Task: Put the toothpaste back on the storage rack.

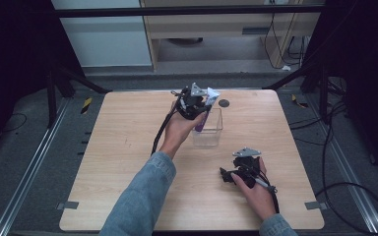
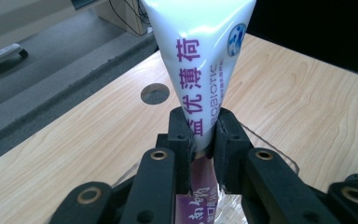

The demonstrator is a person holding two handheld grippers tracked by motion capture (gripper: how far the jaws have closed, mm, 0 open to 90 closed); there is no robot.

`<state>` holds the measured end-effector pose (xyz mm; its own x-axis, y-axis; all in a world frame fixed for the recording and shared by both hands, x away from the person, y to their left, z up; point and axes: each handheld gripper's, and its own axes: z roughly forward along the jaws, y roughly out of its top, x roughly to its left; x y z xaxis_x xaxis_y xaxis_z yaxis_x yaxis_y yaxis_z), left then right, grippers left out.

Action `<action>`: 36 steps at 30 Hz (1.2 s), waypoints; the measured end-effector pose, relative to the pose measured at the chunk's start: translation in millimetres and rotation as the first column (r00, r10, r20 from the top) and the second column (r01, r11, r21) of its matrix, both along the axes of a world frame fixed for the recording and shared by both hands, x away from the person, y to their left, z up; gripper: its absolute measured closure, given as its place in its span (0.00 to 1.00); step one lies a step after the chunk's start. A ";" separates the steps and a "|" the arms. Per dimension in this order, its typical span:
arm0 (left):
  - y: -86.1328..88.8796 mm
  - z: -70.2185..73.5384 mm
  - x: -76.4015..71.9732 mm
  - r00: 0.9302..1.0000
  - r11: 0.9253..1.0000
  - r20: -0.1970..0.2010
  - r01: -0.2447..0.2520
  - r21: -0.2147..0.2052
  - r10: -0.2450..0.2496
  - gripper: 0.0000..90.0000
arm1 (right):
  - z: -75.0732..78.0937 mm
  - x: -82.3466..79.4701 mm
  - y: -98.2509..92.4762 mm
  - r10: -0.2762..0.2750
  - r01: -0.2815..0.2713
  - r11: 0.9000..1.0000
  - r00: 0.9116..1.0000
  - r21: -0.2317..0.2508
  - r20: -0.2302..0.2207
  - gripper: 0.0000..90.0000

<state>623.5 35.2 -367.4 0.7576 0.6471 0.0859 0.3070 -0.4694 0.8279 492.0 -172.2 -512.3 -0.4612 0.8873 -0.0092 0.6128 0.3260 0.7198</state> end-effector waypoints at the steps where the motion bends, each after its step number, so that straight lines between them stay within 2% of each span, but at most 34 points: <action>1: -0.5 -0.8 0.1 1.000 1.000 -0.002 0.000 0.004 0.000 0.87 | -0.6 0.4 -0.3 0.004 -0.004 1.000 1.000 -0.009 0.008 0.00; 11: -2.3 -8.1 -0.2 1.000 1.000 -0.020 -0.003 0.019 0.004 0.87 | -0.3 0.2 0.0 -0.001 0.001 1.000 1.000 -0.001 0.004 0.00; 13: -3.2 -9.2 -0.4 1.000 1.000 -0.018 0.002 0.027 -0.002 0.87 | -0.8 0.6 -0.5 0.005 -0.005 1.000 1.000 -0.012 0.012 0.00; 14: -3.5 -9.6 -0.8 1.000 1.000 -0.020 0.003 0.030 -0.003 0.87 | 0.3 -0.2 0.3 -0.003 0.003 1.000 1.000 0.007 -0.004 0.00; 17: -3.1 -11.5 -1.5 1.000 1.000 -0.011 0.001 0.030 -0.001 0.87 | -0.5 0.4 -0.1 0.001 -0.001 1.000 1.000 -0.005 0.007 0.00; 21: -2.4 -14.1 -0.7 1.000 1.000 -0.025 0.002 0.021 -0.002 0.87 | 0.3 0.2 1.5 -0.012 0.012 1.000 1.000 0.011 -0.005 0.00; 36: -6.3 -21.0 0.0 0.999 0.999 -0.044 0.008 0.053 -0.005 0.87 | 0.5 0.1 1.6 -0.012 0.012 1.000 1.000 0.015 -0.008 0.00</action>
<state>623.5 29.0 -388.4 0.7655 0.6375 0.0868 0.3392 -0.5145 0.7875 492.1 -170.6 -511.8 -0.4504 0.8928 0.0078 0.6226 0.3078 0.7195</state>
